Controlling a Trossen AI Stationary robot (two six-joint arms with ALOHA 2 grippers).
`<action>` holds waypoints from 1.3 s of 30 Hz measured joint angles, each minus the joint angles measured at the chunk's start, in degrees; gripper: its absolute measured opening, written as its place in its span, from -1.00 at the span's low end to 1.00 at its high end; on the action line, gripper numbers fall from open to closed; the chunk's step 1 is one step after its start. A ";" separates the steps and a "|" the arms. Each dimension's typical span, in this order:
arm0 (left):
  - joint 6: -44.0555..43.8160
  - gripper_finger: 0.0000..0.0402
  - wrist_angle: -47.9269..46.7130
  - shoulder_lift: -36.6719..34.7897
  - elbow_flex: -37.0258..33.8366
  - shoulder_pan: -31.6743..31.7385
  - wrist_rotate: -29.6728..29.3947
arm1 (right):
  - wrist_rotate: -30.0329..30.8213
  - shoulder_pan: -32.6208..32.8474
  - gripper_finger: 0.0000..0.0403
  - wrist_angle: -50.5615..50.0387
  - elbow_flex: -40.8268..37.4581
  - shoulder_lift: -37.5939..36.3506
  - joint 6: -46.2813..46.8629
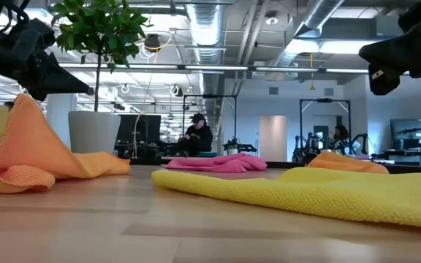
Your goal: Fold microfiber towels
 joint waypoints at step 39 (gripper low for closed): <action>-1.62 -0.95 12.61 0.02 -0.25 0.07 -0.77 | 0.00 0.00 -0.78 0.00 -0.01 -0.01 0.00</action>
